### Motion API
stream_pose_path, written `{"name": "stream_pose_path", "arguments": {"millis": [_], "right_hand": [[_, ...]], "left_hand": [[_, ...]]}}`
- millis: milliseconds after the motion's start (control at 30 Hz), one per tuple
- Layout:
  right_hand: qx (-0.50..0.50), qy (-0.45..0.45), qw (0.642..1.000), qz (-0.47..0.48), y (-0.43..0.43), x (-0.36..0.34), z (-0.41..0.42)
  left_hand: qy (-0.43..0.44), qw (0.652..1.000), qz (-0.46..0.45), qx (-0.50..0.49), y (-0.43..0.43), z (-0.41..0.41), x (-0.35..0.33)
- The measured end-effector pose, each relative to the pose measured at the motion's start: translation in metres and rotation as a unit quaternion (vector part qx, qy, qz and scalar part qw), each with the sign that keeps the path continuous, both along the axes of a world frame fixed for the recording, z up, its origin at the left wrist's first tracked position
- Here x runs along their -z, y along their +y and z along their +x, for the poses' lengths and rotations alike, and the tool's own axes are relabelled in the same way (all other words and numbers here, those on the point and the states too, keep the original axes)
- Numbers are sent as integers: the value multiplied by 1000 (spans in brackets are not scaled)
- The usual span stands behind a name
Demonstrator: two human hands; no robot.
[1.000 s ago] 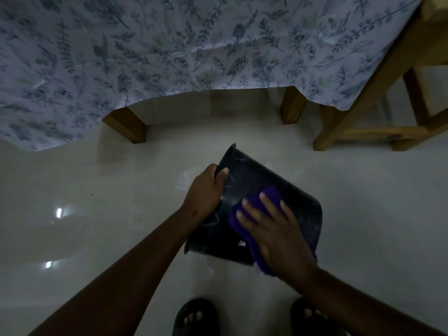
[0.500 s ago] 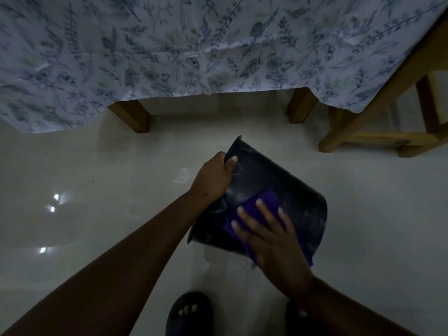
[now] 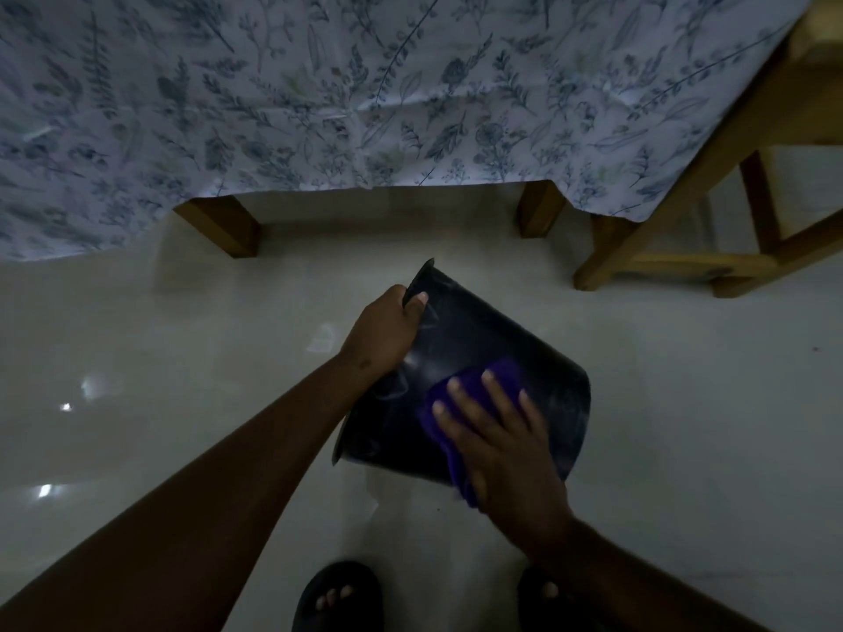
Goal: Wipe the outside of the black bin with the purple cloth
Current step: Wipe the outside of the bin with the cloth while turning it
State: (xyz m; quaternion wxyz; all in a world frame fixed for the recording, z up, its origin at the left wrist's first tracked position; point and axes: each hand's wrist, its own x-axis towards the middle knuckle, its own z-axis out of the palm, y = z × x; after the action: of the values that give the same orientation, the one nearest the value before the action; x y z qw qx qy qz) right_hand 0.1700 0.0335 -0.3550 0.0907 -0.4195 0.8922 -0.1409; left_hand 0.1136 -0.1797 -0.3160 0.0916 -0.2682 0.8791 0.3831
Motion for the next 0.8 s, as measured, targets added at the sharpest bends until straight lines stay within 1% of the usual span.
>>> {"name": "stream_pose_path", "arguments": {"millis": [67,133,167,233,300,400,467,567,667,733,800], "right_hand": [[-23,0,1000,-11,9,4,4],[4,-10,1000,-23,6,2,-15],[30,-21,999,-29,1,-1,-27],[91,-51,993,-60,-10,-6,-51],[134,-68,986,-78,-19,-7,-71],[150,-89,982,-74,-25,-7,-95],[133,-82,986,-51,-23,-7,-91],[36,-6,999,14,-7,0,-49],[-39,17,999,34,10,8,-30],[-45,27,998,41,11,5,-43],[-9,-3,1000,30,2,-4,-58]], "left_hand": [[17,999,38,-5,1,2,-4],[46,994,98,-29,4,17,-10],[62,991,110,-32,7,29,-11],[86,991,97,-17,12,49,-11],[98,992,76,-18,15,52,-8],[101,993,44,-34,13,33,-6],[92,994,38,-38,10,19,-5],[79,995,49,-36,4,8,-2],[82,993,73,-39,4,13,-3],[93,990,99,-41,6,22,-1],[91,989,113,-38,7,28,-1]]}}
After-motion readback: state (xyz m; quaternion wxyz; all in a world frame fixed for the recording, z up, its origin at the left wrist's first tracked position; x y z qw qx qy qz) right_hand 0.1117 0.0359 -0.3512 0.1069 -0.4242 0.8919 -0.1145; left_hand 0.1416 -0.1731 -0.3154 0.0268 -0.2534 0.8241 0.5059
